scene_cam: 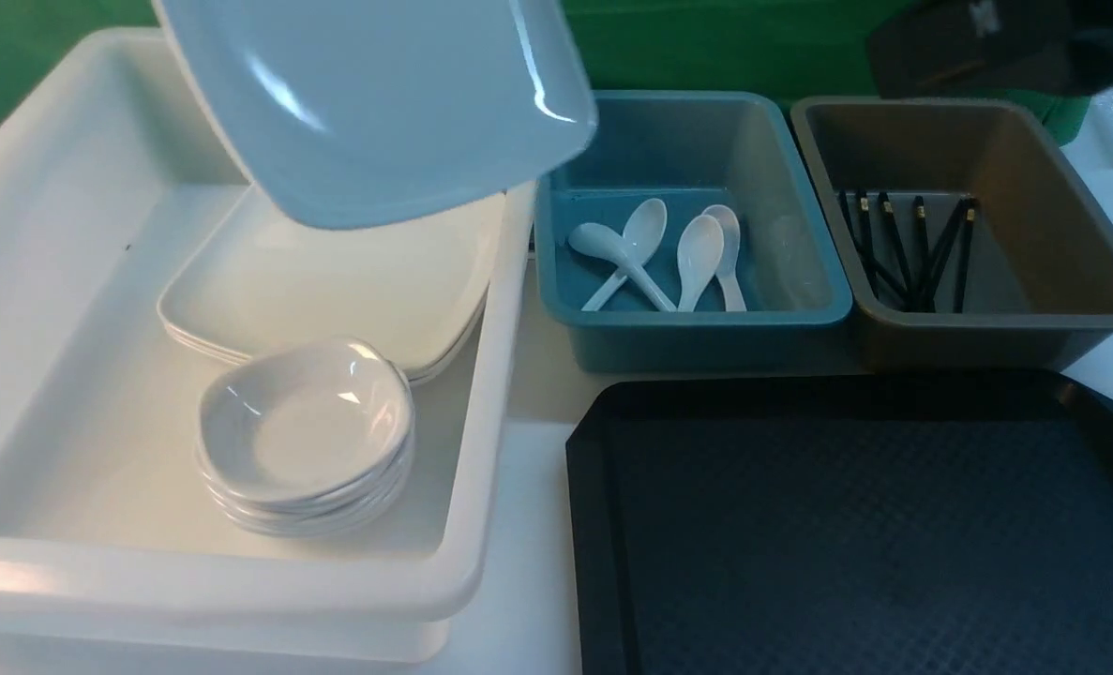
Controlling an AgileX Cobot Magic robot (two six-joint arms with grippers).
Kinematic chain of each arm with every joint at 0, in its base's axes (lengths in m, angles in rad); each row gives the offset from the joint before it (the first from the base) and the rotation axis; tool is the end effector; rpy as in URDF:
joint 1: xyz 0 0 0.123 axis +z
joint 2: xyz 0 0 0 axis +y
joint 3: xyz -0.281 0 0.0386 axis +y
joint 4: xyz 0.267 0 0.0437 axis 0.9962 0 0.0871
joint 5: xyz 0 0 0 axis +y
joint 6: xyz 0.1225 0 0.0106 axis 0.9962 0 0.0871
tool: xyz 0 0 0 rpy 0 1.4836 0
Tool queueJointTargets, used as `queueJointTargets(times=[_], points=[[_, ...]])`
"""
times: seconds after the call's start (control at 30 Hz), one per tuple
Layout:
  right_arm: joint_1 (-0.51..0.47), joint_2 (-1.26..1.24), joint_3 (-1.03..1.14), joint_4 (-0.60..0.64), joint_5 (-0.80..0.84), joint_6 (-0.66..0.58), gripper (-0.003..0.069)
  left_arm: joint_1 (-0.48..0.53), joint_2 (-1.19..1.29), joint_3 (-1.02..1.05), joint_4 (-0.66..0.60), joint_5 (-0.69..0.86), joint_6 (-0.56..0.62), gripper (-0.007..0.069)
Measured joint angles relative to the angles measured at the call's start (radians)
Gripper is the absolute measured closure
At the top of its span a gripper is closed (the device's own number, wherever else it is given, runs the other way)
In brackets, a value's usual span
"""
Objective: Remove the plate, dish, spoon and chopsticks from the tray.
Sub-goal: Use the left arm to put the plate into the large storage box on the left
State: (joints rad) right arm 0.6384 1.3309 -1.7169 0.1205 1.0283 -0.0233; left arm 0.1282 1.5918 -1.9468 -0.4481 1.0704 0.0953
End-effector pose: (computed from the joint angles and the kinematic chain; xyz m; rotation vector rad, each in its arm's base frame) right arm 0.2380 0.1924 0.4819 -0.6974 2.0464 0.5064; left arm 0.3774 0.0015 0.4742 -0.0510 2.1333 -0.4208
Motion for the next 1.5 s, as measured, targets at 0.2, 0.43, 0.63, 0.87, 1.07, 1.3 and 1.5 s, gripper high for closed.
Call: queueJointTargets(times=[0.2, 0.43, 0.63, 0.87, 1.07, 1.3, 1.5], points=[[0.071, 0.089, -0.068, 0.008, -0.02, -0.022, 0.0636, 0.192, -0.005, 0.122, -0.185, -0.042, 0.061, 0.0595], [0.122, 0.177, -0.141, 0.012, -0.043, -0.019, 0.0636, 0.242, -0.034, 0.463, -0.359, -0.286, 0.182, 0.0595], [0.137, 0.252, -0.184, 0.015, -0.039, -0.019, 0.0636, 0.237, -0.05, 0.73, -0.596, -0.544, 0.354, 0.0594], [0.153, 0.286, -0.185, 0.023, -0.053, -0.019, 0.0636, 0.159, -0.005, 0.841, -0.754, -0.696, 0.489, 0.0594], [0.153, 0.301, -0.186, 0.04, -0.049, -0.019, 0.0636, 0.087, 0.057, 0.846, -0.772, -0.749, 0.5, 0.0594], [0.153, 0.303, -0.187, 0.058, -0.037, -0.019, 0.0636, 0.061, 0.125, 0.846, -0.845, -0.832, 0.513, 0.0594], [0.153, 0.303, -0.187, 0.062, -0.033, -0.019, 0.0636, 0.061, 0.16, 0.846, -0.846, -0.824, 0.515, 0.0595]])
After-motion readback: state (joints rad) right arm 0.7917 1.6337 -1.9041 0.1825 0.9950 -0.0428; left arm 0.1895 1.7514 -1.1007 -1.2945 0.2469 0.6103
